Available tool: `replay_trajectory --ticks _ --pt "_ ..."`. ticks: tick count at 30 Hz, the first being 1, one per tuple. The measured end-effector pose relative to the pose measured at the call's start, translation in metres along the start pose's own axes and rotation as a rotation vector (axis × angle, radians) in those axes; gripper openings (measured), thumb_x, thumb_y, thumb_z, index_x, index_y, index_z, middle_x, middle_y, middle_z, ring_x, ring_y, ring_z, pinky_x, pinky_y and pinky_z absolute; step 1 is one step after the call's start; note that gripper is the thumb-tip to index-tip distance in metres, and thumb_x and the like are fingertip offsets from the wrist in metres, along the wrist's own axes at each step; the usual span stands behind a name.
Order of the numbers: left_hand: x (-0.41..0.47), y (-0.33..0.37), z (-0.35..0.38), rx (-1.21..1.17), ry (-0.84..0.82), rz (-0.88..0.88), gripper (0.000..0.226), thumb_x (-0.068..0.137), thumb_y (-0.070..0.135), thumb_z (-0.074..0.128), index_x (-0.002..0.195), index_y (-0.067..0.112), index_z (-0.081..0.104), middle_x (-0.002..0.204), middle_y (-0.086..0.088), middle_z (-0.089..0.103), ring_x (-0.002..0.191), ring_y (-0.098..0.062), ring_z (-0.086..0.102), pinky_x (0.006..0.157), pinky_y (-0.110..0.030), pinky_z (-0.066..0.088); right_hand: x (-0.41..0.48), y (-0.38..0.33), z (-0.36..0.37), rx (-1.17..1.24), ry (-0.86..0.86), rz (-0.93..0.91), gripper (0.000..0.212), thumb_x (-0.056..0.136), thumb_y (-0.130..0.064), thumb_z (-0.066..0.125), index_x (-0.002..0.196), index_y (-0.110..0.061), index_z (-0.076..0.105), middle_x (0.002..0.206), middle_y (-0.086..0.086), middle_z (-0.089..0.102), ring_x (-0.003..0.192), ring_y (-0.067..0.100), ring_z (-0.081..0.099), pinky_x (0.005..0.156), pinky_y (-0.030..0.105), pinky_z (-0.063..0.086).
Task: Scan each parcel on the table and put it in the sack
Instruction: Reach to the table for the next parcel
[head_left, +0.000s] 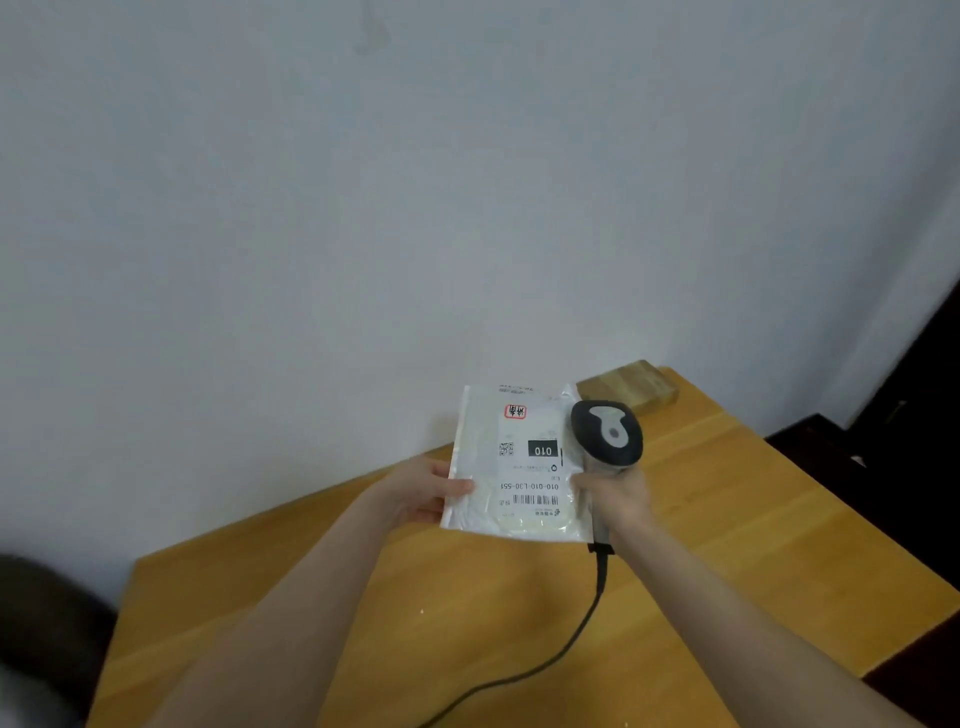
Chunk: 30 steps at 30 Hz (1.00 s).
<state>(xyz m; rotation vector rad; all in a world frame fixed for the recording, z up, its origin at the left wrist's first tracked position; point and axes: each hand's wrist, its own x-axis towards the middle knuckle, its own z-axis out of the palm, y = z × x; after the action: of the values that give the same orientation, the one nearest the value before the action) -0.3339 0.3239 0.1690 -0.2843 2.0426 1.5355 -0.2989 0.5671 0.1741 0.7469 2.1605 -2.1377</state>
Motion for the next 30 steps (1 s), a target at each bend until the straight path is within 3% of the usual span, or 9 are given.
replay_trajectory --ticks 3,5,10,15,20,25,30 --pt "-0.024 -0.010 0.002 -0.072 0.224 0.056 0.021 0.085 0.009 0.070 0.105 0.003 0.066 0.086 -0.005 0.073 0.073 -0.016 0.071 0.063 -0.027 0.059 -0.012 0.007 0.003 0.016 -0.064 -0.019 0.032 0.077 0.006 0.071 0.106 -0.002 0.061 0.094 0.007 0.066 0.092 0.025 0.061 0.078 0.038 0.050" --pt "-0.042 -0.016 0.004 -0.132 0.366 0.103 0.020 0.087 0.005 0.066 0.107 0.000 0.064 0.086 -0.006 0.071 0.071 -0.016 0.069 0.059 -0.026 0.057 -0.024 0.014 0.002 0.017 -0.100 -0.009 0.027 0.080 -0.005 0.074 0.104 -0.004 0.062 0.090 0.008 0.066 0.080 0.021 0.061 0.078 0.039 0.052" --pt "-0.091 -0.042 0.006 -0.169 0.600 0.122 0.026 0.090 0.004 0.062 0.116 -0.004 0.061 0.106 -0.019 0.067 0.084 -0.025 0.064 0.076 -0.035 0.054 -0.082 0.040 -0.002 0.030 -0.264 0.066 0.013 0.084 -0.015 0.071 0.089 -0.003 0.067 0.059 0.006 0.063 0.052 0.017 0.056 0.054 0.029 0.047" --pt "-0.135 -0.068 0.007 -0.260 0.691 0.115 0.027 0.091 0.003 0.061 0.117 -0.004 0.060 0.106 -0.021 0.066 0.067 -0.016 0.060 0.054 -0.024 0.049 -0.152 0.058 -0.003 -0.003 -0.437 0.074 0.012 0.084 -0.010 0.069 0.090 0.000 0.068 0.058 0.010 0.060 0.044 0.014 0.052 0.046 0.027 0.043" --pt "-0.167 -0.087 0.004 -0.300 0.769 0.112 0.026 0.091 0.004 0.061 0.116 -0.005 0.061 0.113 -0.025 0.065 0.066 -0.016 0.060 0.056 -0.025 0.049 -0.199 0.058 -0.008 -0.039 -0.558 0.023 0.012 0.082 -0.007 0.069 0.072 -0.002 0.064 0.054 0.011 0.061 0.041 0.016 0.051 0.044 0.026 0.042" --pt "-0.186 -0.098 0.001 -0.336 0.806 0.098 0.023 0.092 0.005 0.060 0.114 -0.003 0.061 0.111 -0.021 0.066 0.076 -0.021 0.063 0.060 -0.027 0.050 -0.220 0.056 -0.006 -0.116 -0.599 -0.004 0.015 0.080 -0.004 0.066 0.066 -0.003 0.061 0.051 0.008 0.058 0.040 0.017 0.047 0.044 0.027 0.039" --pt "-0.197 -0.107 -0.012 -0.350 0.830 0.088 0.025 0.092 0.007 0.061 0.115 -0.002 0.062 0.109 -0.018 0.067 0.075 -0.019 0.063 0.058 -0.026 0.049 -0.229 0.055 0.003 -0.156 -0.607 0.013 0.012 0.079 -0.004 0.064 0.067 -0.004 0.061 0.049 0.005 0.058 0.040 0.016 0.047 0.043 0.026 0.039"
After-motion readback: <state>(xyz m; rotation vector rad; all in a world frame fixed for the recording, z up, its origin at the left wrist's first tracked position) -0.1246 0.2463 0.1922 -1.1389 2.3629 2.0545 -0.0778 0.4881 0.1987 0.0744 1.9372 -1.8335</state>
